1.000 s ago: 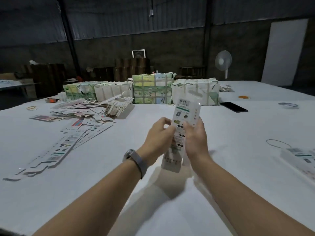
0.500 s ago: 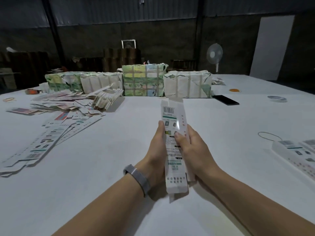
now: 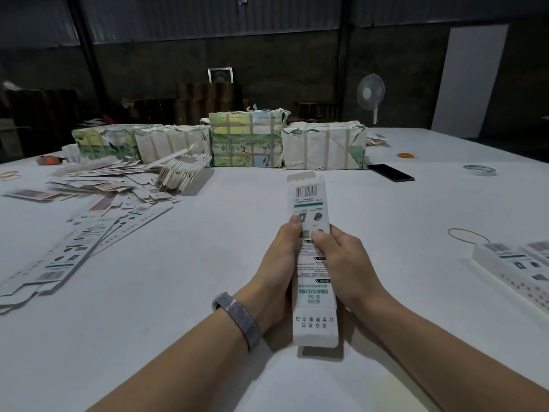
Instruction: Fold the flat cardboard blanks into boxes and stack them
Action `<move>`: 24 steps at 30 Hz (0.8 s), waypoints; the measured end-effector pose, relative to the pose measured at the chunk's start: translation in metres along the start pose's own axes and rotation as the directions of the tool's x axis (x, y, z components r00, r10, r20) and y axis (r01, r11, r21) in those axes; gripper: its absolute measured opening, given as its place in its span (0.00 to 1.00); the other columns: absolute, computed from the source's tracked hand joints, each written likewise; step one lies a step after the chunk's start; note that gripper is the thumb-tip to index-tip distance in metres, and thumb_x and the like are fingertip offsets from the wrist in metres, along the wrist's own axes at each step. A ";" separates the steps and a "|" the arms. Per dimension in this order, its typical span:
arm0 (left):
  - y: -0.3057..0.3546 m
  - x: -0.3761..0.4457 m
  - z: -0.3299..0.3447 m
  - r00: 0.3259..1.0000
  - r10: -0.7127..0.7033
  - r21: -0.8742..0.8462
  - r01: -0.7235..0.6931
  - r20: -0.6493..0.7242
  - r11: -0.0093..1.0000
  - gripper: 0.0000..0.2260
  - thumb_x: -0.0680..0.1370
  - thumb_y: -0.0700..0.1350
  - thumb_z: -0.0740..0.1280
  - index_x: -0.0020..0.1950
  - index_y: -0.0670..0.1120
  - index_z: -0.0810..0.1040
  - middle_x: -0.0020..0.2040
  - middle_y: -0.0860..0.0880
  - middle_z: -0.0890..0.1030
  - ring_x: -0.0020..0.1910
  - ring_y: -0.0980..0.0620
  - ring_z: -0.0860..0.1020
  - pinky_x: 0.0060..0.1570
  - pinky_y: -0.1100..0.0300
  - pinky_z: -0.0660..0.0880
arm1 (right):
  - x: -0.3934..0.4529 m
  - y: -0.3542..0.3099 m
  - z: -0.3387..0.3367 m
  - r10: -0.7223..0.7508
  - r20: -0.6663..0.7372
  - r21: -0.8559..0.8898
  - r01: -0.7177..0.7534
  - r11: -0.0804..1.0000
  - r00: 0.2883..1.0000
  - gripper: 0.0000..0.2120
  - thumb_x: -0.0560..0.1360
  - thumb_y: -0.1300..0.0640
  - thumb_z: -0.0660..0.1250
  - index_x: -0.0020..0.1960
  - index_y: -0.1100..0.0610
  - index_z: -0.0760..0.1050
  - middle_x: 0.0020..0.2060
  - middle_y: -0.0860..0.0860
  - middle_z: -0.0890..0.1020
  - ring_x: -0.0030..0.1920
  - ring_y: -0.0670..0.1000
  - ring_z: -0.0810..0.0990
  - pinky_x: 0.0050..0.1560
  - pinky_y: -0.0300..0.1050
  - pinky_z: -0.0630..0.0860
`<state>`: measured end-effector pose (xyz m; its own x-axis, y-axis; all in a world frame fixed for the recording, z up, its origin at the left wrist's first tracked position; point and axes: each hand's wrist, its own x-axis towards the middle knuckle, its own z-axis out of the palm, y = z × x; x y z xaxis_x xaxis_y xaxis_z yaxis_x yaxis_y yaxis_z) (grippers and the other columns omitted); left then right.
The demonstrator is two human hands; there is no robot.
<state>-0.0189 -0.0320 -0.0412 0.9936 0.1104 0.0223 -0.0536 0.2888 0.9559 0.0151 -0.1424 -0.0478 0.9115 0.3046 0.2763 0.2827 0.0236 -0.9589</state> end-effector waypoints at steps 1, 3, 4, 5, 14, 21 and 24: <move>0.000 0.000 0.001 1.000 0.009 0.024 -0.009 -0.012 1.000 0.19 0.83 0.60 0.59 0.64 0.49 0.78 0.50 0.42 0.86 0.42 0.47 0.85 0.38 0.55 0.81 | 0.000 0.000 -0.001 0.007 -0.009 -0.004 -0.007 1.000 1.000 0.16 0.73 0.45 0.61 0.53 0.50 0.82 0.44 0.51 0.87 0.46 0.54 0.86 0.54 0.62 0.80; -0.001 -0.001 0.003 0.999 0.036 0.071 -0.033 -0.033 0.997 0.19 0.82 0.60 0.59 0.64 0.49 0.77 0.53 0.42 0.85 0.45 0.45 0.85 0.42 0.52 0.82 | -0.002 -0.001 -0.003 0.017 -0.017 -0.012 -0.018 1.000 1.000 0.16 0.74 0.45 0.60 0.52 0.52 0.82 0.43 0.53 0.87 0.45 0.56 0.86 0.53 0.63 0.80; -0.001 -0.002 0.004 0.998 0.049 0.091 -0.045 -0.042 0.995 0.19 0.82 0.60 0.60 0.63 0.48 0.76 0.52 0.43 0.86 0.46 0.46 0.86 0.42 0.53 0.82 | -0.003 0.000 -0.003 0.018 -0.020 -0.015 -0.018 1.000 1.000 0.15 0.75 0.47 0.61 0.51 0.53 0.82 0.43 0.54 0.87 0.45 0.57 0.86 0.53 0.63 0.80; -0.001 -0.002 0.004 0.997 0.062 0.109 -0.057 -0.050 0.992 0.18 0.83 0.60 0.60 0.62 0.48 0.76 0.50 0.45 0.86 0.45 0.47 0.86 0.40 0.54 0.82 | -0.003 0.000 -0.003 0.016 -0.024 -0.015 -0.017 1.000 1.000 0.14 0.78 0.48 0.61 0.51 0.53 0.82 0.43 0.54 0.87 0.45 0.57 0.86 0.53 0.63 0.80; 0.010 0.000 -0.001 0.951 0.298 0.241 -0.270 -0.088 0.932 0.12 0.84 0.55 0.59 0.63 0.50 0.68 0.49 0.49 0.87 0.46 0.48 0.86 0.45 0.50 0.83 | -0.009 -0.007 0.006 -0.069 -0.026 -0.061 0.067 0.996 0.997 0.14 0.76 0.48 0.57 0.49 0.50 0.81 0.38 0.52 0.86 0.38 0.54 0.85 0.42 0.55 0.82; 0.005 -0.001 -0.004 0.974 0.213 0.125 -0.203 -0.077 0.971 0.09 0.85 0.50 0.59 0.61 0.46 0.69 0.43 0.51 0.87 0.39 0.51 0.86 0.34 0.60 0.80 | -0.008 -0.002 0.002 0.068 0.033 0.018 -0.068 0.998 0.997 0.18 0.72 0.47 0.60 0.47 0.60 0.81 0.39 0.57 0.86 0.38 0.55 0.84 0.44 0.55 0.80; 0.001 0.000 -0.004 0.979 0.202 0.207 -0.189 -0.041 0.960 0.10 0.85 0.51 0.59 0.62 0.46 0.70 0.44 0.50 0.86 0.40 0.50 0.86 0.35 0.59 0.80 | -0.005 -0.004 0.000 0.055 0.005 0.044 -0.055 0.998 0.998 0.17 0.71 0.47 0.60 0.51 0.54 0.82 0.42 0.53 0.87 0.43 0.55 0.85 0.47 0.55 0.81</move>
<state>-0.0195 -0.0280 -0.0411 0.9575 0.2051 0.2029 -0.2191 0.0595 0.9739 0.0092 -0.1443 -0.0450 0.9240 0.3104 0.2231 0.2190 0.0486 -0.9745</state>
